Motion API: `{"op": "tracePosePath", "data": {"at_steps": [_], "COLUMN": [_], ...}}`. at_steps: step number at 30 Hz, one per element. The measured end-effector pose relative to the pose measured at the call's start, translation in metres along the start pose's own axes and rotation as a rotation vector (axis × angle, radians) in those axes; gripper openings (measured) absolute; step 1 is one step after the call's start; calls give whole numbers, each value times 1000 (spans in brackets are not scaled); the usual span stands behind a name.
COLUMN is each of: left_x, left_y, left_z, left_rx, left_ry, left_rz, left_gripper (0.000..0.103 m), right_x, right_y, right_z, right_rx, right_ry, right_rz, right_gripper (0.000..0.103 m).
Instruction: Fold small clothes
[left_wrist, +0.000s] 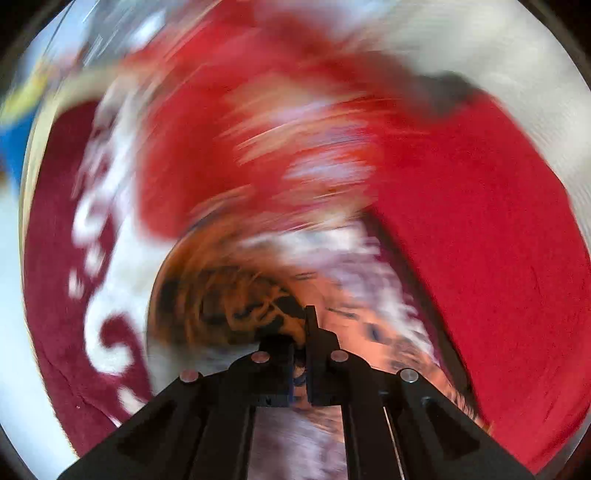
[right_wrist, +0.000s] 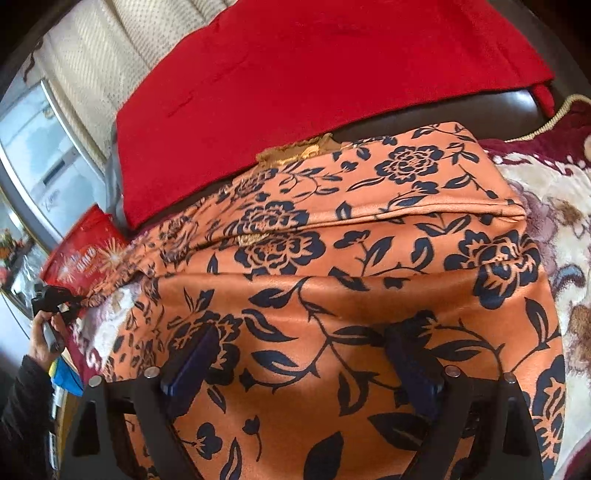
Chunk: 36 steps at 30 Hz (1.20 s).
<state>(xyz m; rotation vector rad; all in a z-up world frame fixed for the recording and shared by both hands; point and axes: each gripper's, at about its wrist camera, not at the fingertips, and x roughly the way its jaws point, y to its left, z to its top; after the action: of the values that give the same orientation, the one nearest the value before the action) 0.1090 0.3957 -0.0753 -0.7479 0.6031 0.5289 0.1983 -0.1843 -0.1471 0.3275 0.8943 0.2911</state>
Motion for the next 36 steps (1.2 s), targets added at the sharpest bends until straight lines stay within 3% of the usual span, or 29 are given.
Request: {"op": "tracePosePath", "data": {"at_steps": [3, 7, 9, 11, 13, 14, 15, 17, 18, 22, 24, 26, 30, 33, 35, 36], "left_x": [-50, -108, -124, -127, -113, -99, -85, -56, -52, -54, -48, -40, -8, 8, 14, 14], "left_y": [-103, -235, -298, -339, -373, -384, -388, -381, -372, -319, -291, -264, -221, -200, -188, -184], "left_z": [-24, -80, -131, -177, -233, -261, -282, -317, -323, -280, -242, -209, -170, -160, -156, -154], "left_rx": [250, 507, 632, 723, 825, 892, 937, 1024, 1045, 1007, 921, 820, 654, 590, 561, 556], "left_ry": [-104, -145, -116, -85, 24, 100, 170, 350, 383, 263, 217, 172, 188, 221, 239, 242], "left_rz": [-112, -308, -406, -454, -490, -489, -478, -425, -407, -362, -331, -266, -169, -154, -153, -153], "left_gripper": [4, 4, 4, 6, 10, 28, 51, 58, 58, 61, 72, 76, 76, 76, 76, 76], "right_x": [-6, -25, -40, -55, -65, -71, -75, -79, -81, -80, -68, -49, 5, 50, 72, 78], "right_y": [-9, -27, -42, -58, -72, -81, -86, -101, -107, -108, -102, -100, -98, -91, -82, -73], "right_z": [2, 9, 12, 15, 19, 21, 22, 26, 29, 48, 68, 85, 121, 133, 134, 137], "right_rx": [35, 93, 138, 185, 225, 246, 258, 302, 318, 301, 290, 311, 398, 398, 350, 293], "right_ry": [-20, -72, -108, -148, -170, -184, -191, -185, -181, -168, -150, -115, -11, 116, 197, 222], "right_rz": [29, 55, 68, 70, 74, 72, 69, 74, 87, 100, 154, 185, 210, 117, 33, -32], "right_gripper": [93, 93, 93, 93, 93, 93, 93, 93, 94, 95, 95, 95, 95, 93, 75, 32]}}
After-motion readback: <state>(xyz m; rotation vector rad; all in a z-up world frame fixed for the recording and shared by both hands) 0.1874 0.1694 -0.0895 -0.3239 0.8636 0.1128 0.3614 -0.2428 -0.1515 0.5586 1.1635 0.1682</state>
